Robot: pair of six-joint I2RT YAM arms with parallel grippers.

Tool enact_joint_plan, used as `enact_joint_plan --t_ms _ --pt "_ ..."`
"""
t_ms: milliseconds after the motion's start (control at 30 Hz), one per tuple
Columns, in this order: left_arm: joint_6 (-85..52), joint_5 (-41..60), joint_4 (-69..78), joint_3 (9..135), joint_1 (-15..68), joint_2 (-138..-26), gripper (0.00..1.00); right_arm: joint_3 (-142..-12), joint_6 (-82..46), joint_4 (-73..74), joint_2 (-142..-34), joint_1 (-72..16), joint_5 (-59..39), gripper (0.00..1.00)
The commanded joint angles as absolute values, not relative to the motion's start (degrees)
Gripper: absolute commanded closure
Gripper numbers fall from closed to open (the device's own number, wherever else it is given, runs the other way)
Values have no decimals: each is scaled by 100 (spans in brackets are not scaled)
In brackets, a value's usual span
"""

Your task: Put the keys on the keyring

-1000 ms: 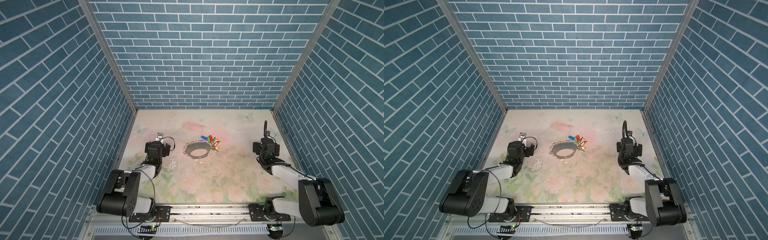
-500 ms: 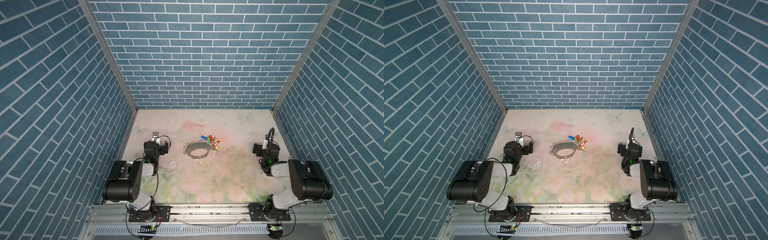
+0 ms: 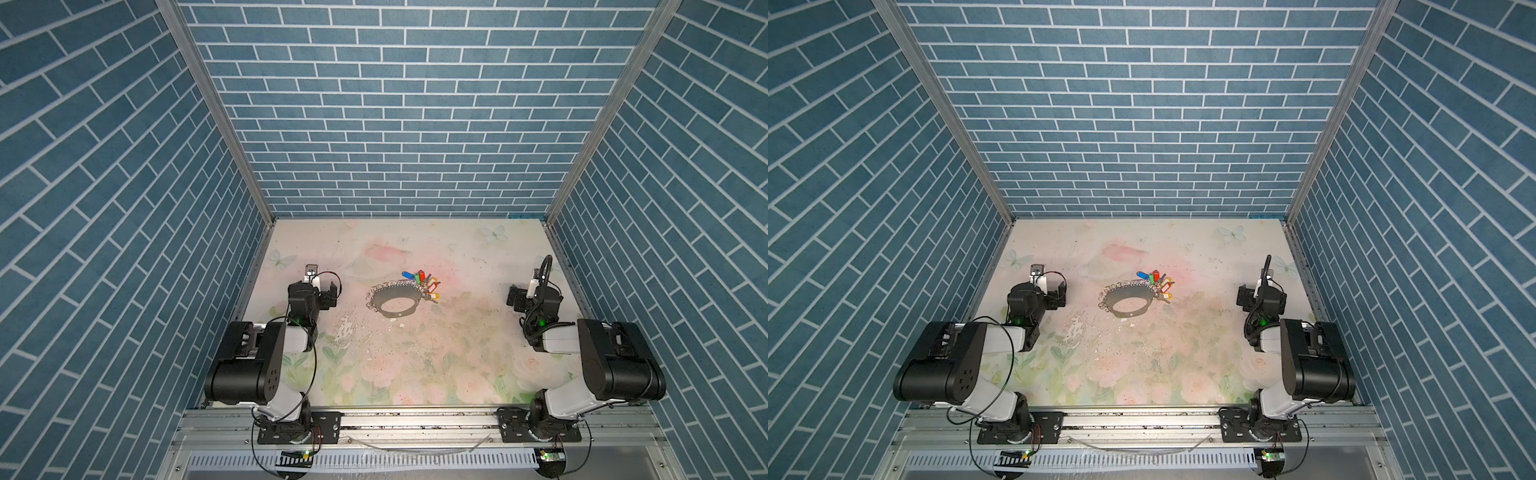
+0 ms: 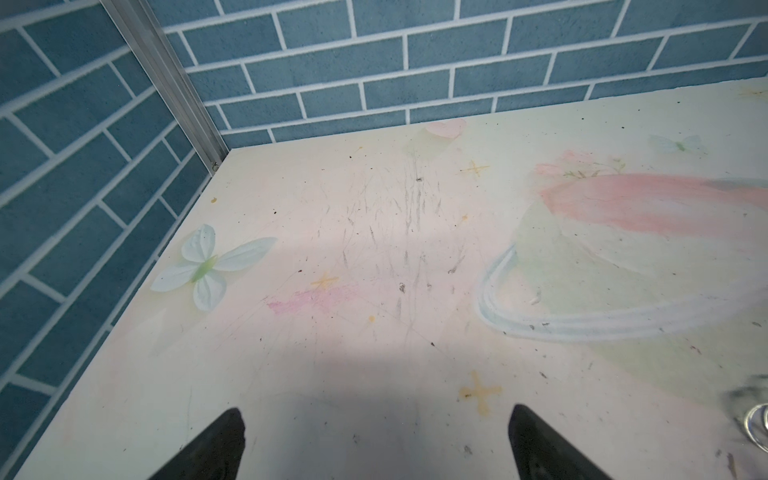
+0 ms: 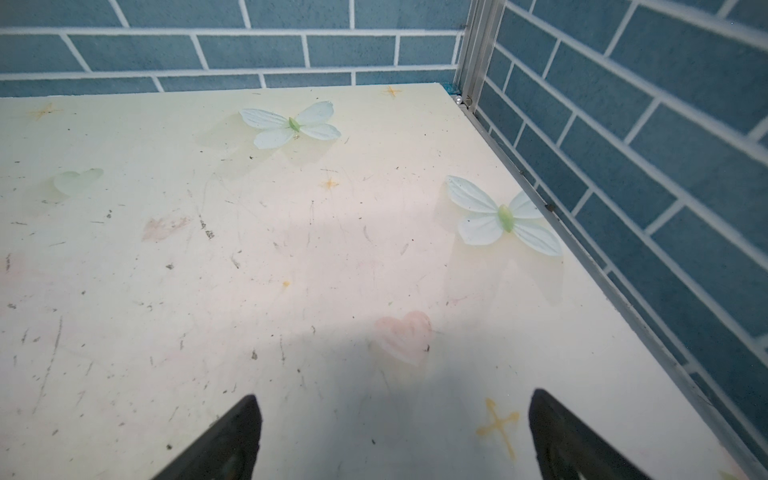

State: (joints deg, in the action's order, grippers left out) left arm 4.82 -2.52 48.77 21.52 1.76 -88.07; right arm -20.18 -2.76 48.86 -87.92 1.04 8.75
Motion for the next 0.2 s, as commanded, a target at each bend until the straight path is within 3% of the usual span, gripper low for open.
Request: enact_joint_plan --t_ms 0,167 --pt "413 -119 4939 2241 124 -8795 0 -2224 -396 5007 -8812 118 847 1" --pt "467 -200 4955 2236 151 -8789 0 -2217 -396 5014 -8805 120 840 1"
